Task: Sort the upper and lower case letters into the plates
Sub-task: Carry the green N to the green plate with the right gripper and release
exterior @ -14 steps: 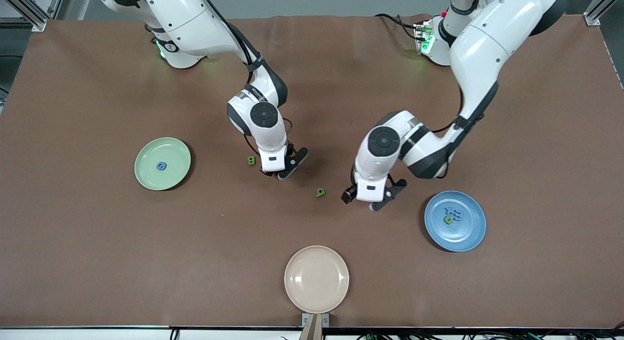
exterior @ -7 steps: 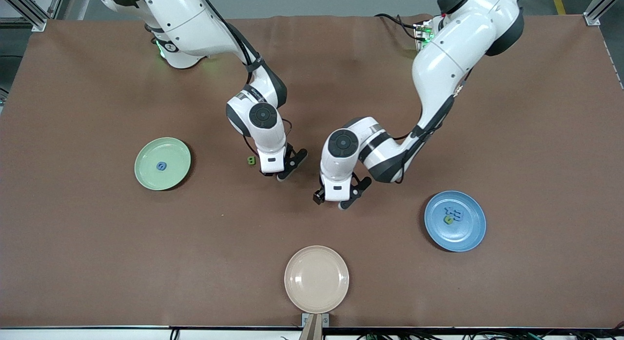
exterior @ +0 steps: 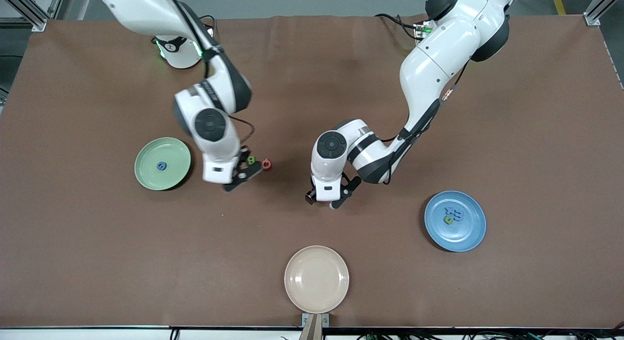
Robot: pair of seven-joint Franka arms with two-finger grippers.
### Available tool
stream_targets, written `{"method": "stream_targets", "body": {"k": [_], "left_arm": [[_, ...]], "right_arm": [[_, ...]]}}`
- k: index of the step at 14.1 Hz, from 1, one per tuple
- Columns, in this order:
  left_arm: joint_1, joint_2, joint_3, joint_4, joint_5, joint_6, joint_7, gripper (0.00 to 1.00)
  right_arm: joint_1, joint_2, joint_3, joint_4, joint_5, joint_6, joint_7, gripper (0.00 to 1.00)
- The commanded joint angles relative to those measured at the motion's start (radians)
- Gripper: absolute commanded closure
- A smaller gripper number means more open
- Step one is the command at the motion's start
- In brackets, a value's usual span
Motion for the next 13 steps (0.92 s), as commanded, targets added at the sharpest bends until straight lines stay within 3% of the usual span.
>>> {"method": "stream_targets", "body": {"k": [1,5,9,13], "left_arm": [[-0.065,0.023,0.062,0.039,-0.018,-0.013,-0.009,0.25],[-0.090,0.032,0.094,0.062,-0.067,-0.018,-0.007,0.31],[-0.102,0.038,0.111,0.066,-0.069,-0.019,-0.007,0.50],[-0.104,0.052,0.123,0.068,-0.069,-0.018,-0.001,0.61]], "right_arm": [[-0.134,-0.080,0.021,-0.160,-0.004,0.069,-0.008,0.90],[-0.280,-0.078,0.023,-0.232,0.001,0.101,-0.010,0.90],[-0.382,-0.055,0.024,-0.240,0.002,0.112,-0.031,0.89],[-0.400,-0.036,0.024,-0.368,0.008,0.283,-0.031,0.88]]}}
